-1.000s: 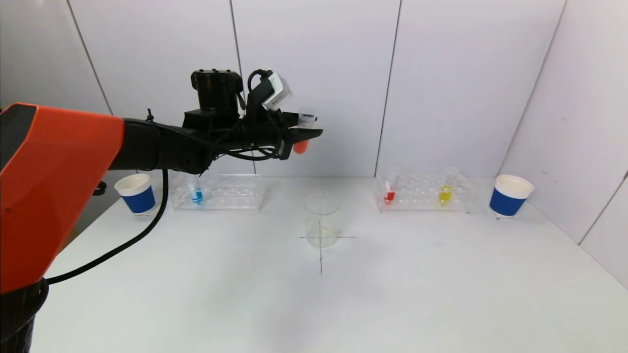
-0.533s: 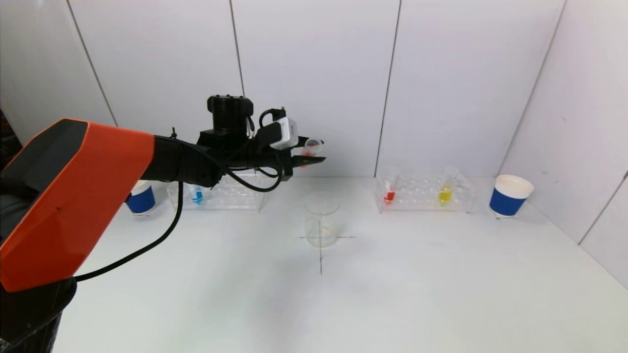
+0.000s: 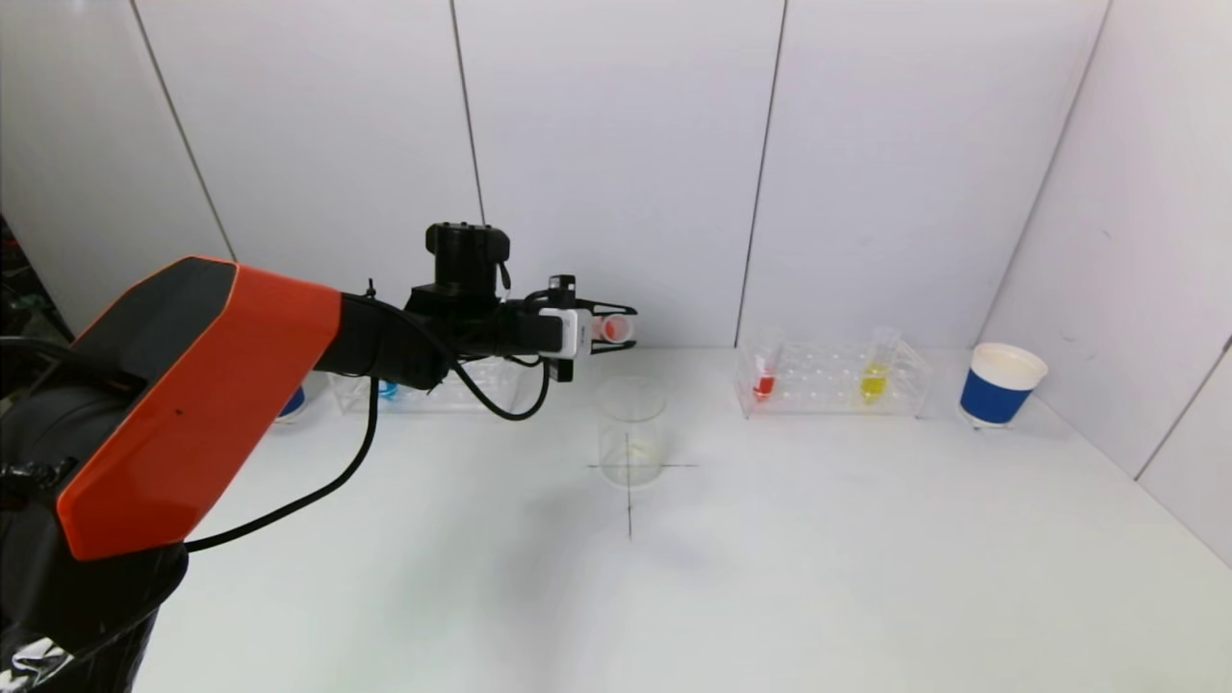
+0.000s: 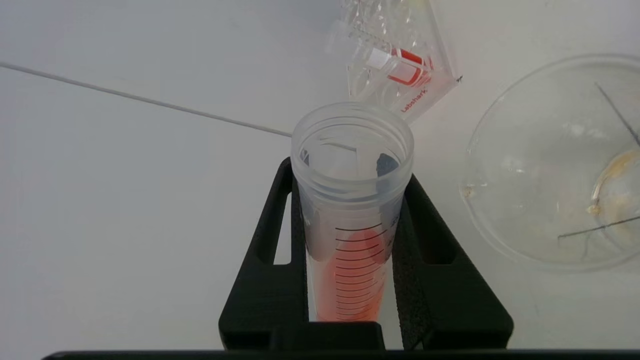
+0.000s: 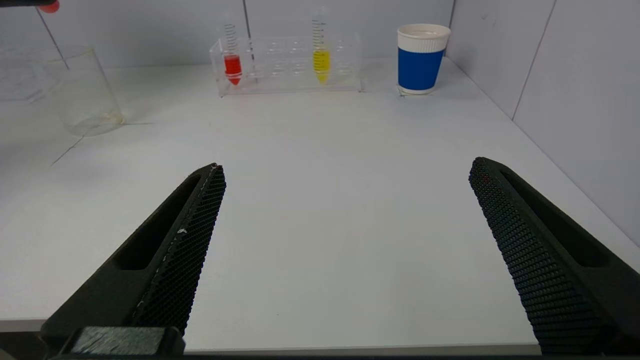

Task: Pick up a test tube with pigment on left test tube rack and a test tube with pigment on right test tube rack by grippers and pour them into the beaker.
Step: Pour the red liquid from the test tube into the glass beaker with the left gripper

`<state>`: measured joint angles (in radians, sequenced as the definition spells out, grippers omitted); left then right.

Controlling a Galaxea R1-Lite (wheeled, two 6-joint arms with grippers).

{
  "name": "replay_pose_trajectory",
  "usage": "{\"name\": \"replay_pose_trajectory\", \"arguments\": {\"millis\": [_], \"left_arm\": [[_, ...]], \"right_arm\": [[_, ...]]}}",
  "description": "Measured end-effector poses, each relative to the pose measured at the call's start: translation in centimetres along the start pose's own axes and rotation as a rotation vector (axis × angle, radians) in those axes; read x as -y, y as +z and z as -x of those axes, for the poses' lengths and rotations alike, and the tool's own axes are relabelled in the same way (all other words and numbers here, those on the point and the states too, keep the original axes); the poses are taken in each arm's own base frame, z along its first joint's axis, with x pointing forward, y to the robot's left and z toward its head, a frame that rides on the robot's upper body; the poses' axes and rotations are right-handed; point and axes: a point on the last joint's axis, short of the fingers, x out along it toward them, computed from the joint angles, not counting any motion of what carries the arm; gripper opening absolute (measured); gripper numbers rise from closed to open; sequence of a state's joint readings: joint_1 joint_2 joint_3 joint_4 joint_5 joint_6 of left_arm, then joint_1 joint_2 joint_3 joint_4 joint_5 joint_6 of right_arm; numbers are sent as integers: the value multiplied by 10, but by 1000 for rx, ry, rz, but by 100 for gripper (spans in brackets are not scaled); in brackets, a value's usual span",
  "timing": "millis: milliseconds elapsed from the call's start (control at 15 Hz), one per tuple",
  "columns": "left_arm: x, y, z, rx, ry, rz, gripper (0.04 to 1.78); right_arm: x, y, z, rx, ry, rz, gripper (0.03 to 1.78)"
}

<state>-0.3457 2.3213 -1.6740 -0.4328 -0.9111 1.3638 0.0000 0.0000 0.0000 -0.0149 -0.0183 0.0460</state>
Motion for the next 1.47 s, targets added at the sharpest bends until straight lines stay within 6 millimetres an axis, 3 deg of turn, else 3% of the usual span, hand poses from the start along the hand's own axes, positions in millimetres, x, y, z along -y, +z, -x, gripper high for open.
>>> {"name": "replay_pose_trajectory", "arguments": {"millis": [400, 733, 1467], "left_arm": [[11, -11, -3, -54, -5, -233, 48], [19, -17, -6, -89, -21, -309, 48], [11, -9, -14, -100, -16, -505, 48]], "right_arm": [[0, 0, 0, 0, 0, 0, 177], [0, 0, 0, 0, 0, 0, 177], [0, 0, 0, 0, 0, 0, 177]]}}
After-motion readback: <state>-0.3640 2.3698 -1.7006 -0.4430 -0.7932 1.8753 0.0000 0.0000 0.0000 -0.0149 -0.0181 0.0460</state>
